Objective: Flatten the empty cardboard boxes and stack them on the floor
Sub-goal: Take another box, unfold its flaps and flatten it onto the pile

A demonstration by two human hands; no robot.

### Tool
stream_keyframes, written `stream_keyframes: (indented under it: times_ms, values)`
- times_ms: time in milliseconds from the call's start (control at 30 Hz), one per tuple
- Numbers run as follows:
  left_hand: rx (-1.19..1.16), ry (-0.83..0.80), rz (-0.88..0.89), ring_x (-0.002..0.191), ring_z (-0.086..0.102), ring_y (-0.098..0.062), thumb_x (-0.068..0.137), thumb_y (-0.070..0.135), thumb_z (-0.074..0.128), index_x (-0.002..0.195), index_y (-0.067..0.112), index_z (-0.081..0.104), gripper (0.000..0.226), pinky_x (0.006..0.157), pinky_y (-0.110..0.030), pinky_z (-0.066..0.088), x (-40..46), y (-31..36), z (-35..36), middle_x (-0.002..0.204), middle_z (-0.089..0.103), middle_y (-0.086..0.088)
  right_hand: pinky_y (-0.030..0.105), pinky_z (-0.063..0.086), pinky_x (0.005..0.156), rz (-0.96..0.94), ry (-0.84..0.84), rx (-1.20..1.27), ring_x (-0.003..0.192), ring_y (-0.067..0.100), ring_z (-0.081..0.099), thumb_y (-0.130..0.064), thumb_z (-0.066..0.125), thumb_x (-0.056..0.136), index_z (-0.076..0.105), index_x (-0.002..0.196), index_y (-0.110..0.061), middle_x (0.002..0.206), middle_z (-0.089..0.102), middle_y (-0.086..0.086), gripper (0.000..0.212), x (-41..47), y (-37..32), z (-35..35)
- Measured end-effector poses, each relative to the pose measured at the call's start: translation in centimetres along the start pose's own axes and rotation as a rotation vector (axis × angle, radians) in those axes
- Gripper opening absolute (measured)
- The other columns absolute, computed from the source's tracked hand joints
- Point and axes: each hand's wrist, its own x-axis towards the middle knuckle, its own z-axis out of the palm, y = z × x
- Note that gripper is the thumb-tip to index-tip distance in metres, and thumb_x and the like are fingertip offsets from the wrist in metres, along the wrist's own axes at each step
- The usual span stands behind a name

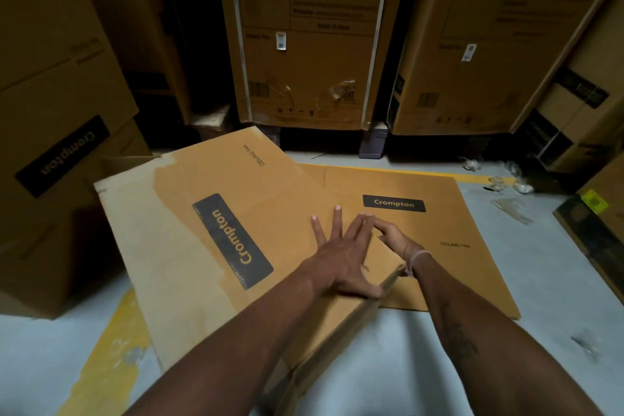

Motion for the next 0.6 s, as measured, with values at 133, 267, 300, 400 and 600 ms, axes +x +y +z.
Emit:
stream_keyframes:
  times_ms: [133, 267, 300, 400, 600]
  values:
    - [0.041, 0.033, 0.015, 0.143, -0.045, -0.039, 0.064, 0.073, 0.07, 0.154, 0.024, -0.036, 0.148, 0.104, -0.078, -0.022, 0.0, 0.5, 1.0, 0.168, -0.031, -0.002, 0.035, 0.014, 0.124, 0.072, -0.131, -0.195, 0.157, 0.02, 0.014, -0.038, 0.021, 0.114, 0.019, 0.164, -0.018, 0.167, 0.02, -0.001, 0.054, 2.1, -0.5, -0.2]
    - [0.095, -0.039, 0.039, 0.139, -0.051, -0.038, 0.066, 0.076, 0.064, 0.157, 0.015, -0.031, 0.145, 0.104, -0.077, -0.024, 0.4, -0.5, 0.4, 0.16, -0.045, -0.009, 0.037, 0.048, 0.102, 0.203, 0.061, -0.09, 0.127, 0.027, 0.061, -0.071, 0.053, 0.093, 0.065, 0.136, -0.01, 0.136, 0.065, 0.007, 0.076, 2.7, 0.2, -0.6]
    - [0.11, -0.055, 0.052, 0.139, -0.051, -0.038, 0.066, 0.076, 0.064, 0.157, 0.014, -0.03, 0.144, 0.104, -0.077, -0.024, 0.6, -0.6, 0.3, 0.159, -0.045, -0.01, 0.037, 0.055, 0.088, 0.205, 0.152, -0.067, 0.106, 0.028, 0.073, -0.077, 0.064, 0.082, 0.074, 0.117, -0.007, 0.115, 0.076, 0.008, 0.079, 2.6, 0.2, -1.0]
    - [0.122, -0.077, 0.071, 0.14, -0.05, -0.037, 0.067, 0.076, 0.064, 0.157, 0.013, -0.029, 0.144, 0.105, -0.077, -0.023, 0.9, -0.7, 0.1, 0.159, -0.046, -0.01, 0.043, 0.06, 0.078, 0.073, 0.361, -0.144, 0.078, 0.027, 0.075, -0.077, 0.077, 0.07, 0.077, 0.084, -0.008, 0.081, 0.079, 0.006, 0.07, 2.6, -0.6, -2.9]
    - [0.122, -0.084, 0.068, 0.139, -0.052, -0.034, 0.069, 0.076, 0.064, 0.155, 0.015, -0.034, 0.144, 0.11, -0.072, -0.022, 0.7, -0.7, 0.3, 0.154, -0.052, -0.011, 0.035, 0.043, 0.066, -0.039, 0.434, -0.556, 0.072, 0.029, 0.061, -0.057, 0.082, 0.079, 0.058, 0.07, -0.012, 0.069, 0.063, 0.005, 0.052, 0.6, -7.4, -8.9]
